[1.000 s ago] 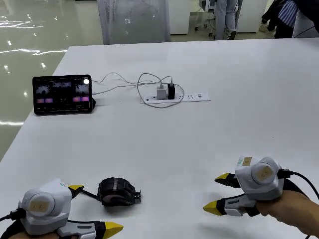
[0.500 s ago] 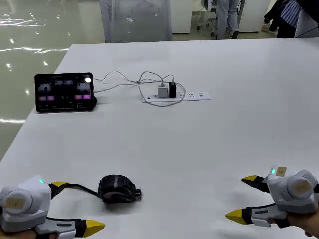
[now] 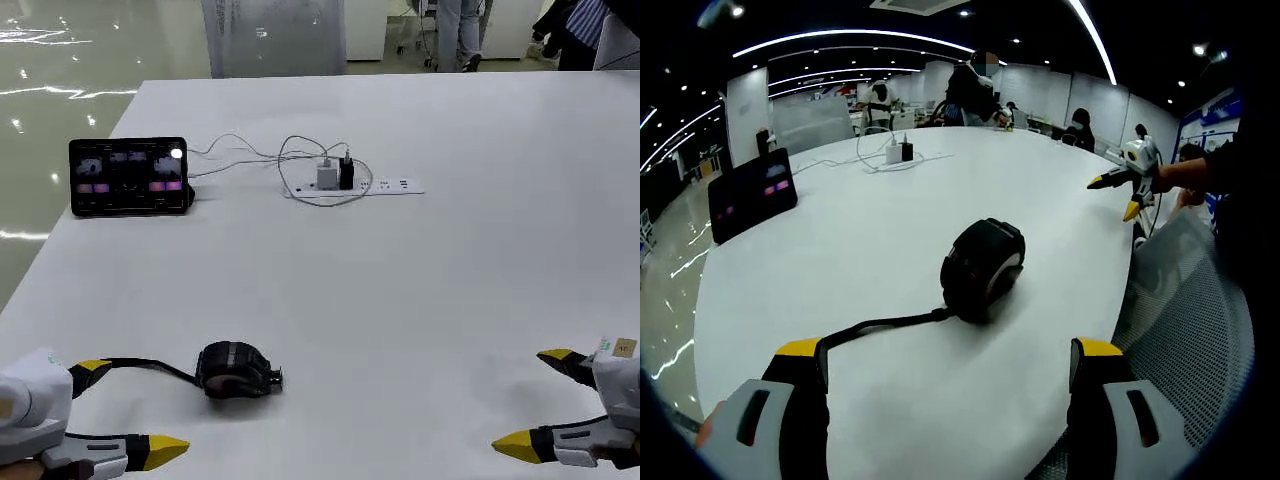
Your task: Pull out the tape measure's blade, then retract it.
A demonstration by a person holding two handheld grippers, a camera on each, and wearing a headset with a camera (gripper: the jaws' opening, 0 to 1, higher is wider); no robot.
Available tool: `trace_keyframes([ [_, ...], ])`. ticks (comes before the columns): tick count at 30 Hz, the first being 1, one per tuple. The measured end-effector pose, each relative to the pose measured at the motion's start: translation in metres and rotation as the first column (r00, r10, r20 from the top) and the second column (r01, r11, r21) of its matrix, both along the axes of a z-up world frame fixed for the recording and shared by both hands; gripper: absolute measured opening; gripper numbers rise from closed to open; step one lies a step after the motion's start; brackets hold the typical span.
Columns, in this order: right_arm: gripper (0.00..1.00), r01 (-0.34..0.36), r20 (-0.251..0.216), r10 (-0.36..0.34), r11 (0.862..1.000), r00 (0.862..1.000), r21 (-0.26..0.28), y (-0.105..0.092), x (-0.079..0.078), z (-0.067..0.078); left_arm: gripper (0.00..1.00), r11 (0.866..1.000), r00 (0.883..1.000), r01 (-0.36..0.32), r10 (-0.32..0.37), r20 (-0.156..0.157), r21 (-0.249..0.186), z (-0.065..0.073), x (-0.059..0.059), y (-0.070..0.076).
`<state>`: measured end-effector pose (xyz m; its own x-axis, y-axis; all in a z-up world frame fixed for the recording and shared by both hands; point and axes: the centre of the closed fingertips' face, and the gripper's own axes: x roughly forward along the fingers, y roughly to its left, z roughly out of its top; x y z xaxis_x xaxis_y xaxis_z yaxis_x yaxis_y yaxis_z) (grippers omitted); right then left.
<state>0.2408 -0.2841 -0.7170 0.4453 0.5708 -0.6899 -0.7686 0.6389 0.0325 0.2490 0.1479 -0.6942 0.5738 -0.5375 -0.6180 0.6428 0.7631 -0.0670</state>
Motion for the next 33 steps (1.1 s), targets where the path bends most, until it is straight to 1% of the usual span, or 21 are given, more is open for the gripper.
trace_keyframes([
  [1,0.99,0.004,0.001,-0.004,1.0,1.0,0.01,-0.002,0.001,0.001,0.99,1.0,1.0,-0.001,0.001,-0.001,-0.001,0.0,0.0,0.0],
  [2,0.99,0.005,-0.004,-0.005,1.0,1.0,0.016,0.0,-0.002,0.005,0.99,1.0,1.0,-0.001,0.001,0.001,0.0,0.001,0.0,0.0],
  [4,0.99,0.007,0.004,-0.007,1.0,1.0,0.03,0.0,-0.002,0.01,0.99,1.0,1.0,0.0,0.0,-0.002,-0.002,0.002,0.001,0.001],
  [6,0.99,0.007,0.014,-0.007,1.0,1.0,0.03,0.003,-0.003,0.014,0.99,1.0,1.0,0.0,0.0,0.01,0.005,0.003,0.003,0.002],
  [8,0.99,0.003,0.016,-0.003,1.0,1.0,0.023,0.003,-0.004,0.015,0.99,1.0,1.0,-0.005,0.005,0.005,0.003,0.004,0.004,0.002],
  [10,0.99,-0.002,0.014,0.002,1.0,1.0,0.02,0.004,-0.005,0.016,0.99,1.0,1.0,-0.007,0.007,0.009,0.005,0.005,0.005,0.003],
  [11,0.99,-0.004,0.013,0.004,1.0,1.0,0.014,0.004,-0.006,0.015,0.99,1.0,1.0,-0.011,0.011,0.005,-0.004,0.006,0.006,0.003],
  [16,0.99,-0.001,0.017,0.001,1.0,1.0,0.015,0.003,-0.006,0.016,0.99,1.0,1.0,-0.011,0.012,0.018,-0.012,0.014,0.009,0.001],
  [19,0.99,0.002,0.013,-0.002,1.0,1.0,0.016,0.003,-0.006,0.016,0.99,1.0,1.0,-0.015,0.015,0.021,-0.026,0.019,0.011,0.001],
  [21,0.99,0.001,0.014,-0.002,1.0,1.0,0.02,0.003,-0.007,0.016,0.99,1.0,1.0,-0.007,0.007,0.022,-0.028,0.021,0.012,-0.001],
  [25,0.99,0.005,0.014,-0.005,1.0,1.0,0.024,0.003,-0.007,0.017,0.99,1.0,1.0,0.003,-0.003,0.022,-0.024,0.02,0.012,-0.002],
  [26,0.99,0.012,0.011,-0.012,1.0,1.0,0.022,0.002,-0.007,0.016,0.99,1.0,1.0,0.005,-0.005,0.013,-0.029,0.019,0.011,-0.003],
  [27,0.99,0.015,0.01,-0.016,1.0,1.0,0.021,0.001,-0.007,0.016,0.99,1.0,1.0,0.007,-0.006,0.012,-0.029,0.018,0.011,-0.003],
  [28,0.99,0.018,0.011,-0.018,0.999,1.0,0.028,0.002,-0.007,0.017,0.99,1.0,1.0,0.01,-0.01,0.006,-0.019,0.015,0.009,-0.004],
  [29,0.99,0.02,0.01,-0.02,0.999,1.0,0.033,0.002,-0.007,0.017,0.99,1.0,1.0,0.014,-0.014,0.002,-0.023,0.015,0.008,-0.005],
  [31,0.99,0.019,0.006,-0.019,0.999,1.0,0.031,0.002,-0.007,0.015,0.99,1.0,1.0,0.016,-0.016,0.01,-0.018,0.014,0.007,-0.006],
  [33,0.99,0.015,0.007,-0.015,0.999,1.0,0.033,0.004,-0.008,0.015,0.99,1.0,1.0,0.019,-0.019,0.006,-0.018,0.013,0.005,-0.006],
])
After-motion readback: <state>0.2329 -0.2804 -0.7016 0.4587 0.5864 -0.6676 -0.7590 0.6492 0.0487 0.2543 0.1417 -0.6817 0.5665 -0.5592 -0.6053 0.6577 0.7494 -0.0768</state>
